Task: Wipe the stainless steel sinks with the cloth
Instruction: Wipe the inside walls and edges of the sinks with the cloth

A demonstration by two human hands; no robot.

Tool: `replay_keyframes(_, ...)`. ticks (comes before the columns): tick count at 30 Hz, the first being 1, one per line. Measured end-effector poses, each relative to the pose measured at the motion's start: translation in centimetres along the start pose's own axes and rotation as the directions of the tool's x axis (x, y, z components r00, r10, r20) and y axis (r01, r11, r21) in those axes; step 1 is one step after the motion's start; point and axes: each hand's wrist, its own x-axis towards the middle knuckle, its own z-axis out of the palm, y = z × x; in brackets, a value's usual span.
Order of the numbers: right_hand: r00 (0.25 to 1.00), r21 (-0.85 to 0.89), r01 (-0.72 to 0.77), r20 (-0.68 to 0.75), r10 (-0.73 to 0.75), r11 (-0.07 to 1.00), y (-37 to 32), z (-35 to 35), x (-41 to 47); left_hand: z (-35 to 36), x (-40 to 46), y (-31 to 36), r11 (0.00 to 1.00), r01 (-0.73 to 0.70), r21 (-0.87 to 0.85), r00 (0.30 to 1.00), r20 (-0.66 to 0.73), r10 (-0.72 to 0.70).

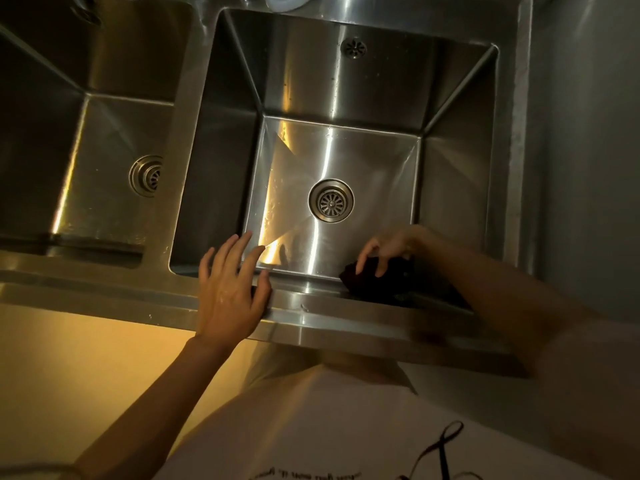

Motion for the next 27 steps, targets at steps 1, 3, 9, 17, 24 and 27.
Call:
replay_keyframes(1,0.999,-0.026,-0.037,0.006,0.037,0.999,0.5,-0.2,1.3,0.0,0.0,0.0,1.0,0.002,0.003,1.0,-0.004,-0.002)
replay_keyframes(3,0.995,-0.14,-0.093,0.024,0.097,0.986,1.4,-0.4,3.2,0.0,0.0,-0.1,1.0,-0.003,0.016,1.0,0.005,0.003)
replay_keyframes(9,0.991,-0.411,-0.135,-0.048,0.126,0.902,2.5,0.3,5.9,0.2,0.1,-0.1,1.0,-0.014,0.013,0.999,0.033,0.014)
replay_keyframes(17,0.998,-0.436,-0.049,0.012,0.06,0.899,0.9,0.5,0.8,-0.1,0.0,0.2,1.0,-0.014,0.006,0.999,0.029,0.014)
replay_keyframes(24,0.993,-0.203,0.075,-0.073,-0.091,0.976,0.0,1.6,-9.1,-0.1,0.0,0.1,0.999,-0.031,0.008,0.999,0.037,0.031)
replay_keyframes(27,0.993,-0.165,0.067,-0.084,-0.082,0.984,0.4,1.4,-8.5,0.0,-0.1,0.0,0.999,-0.039,0.004,0.999,0.028,0.039)
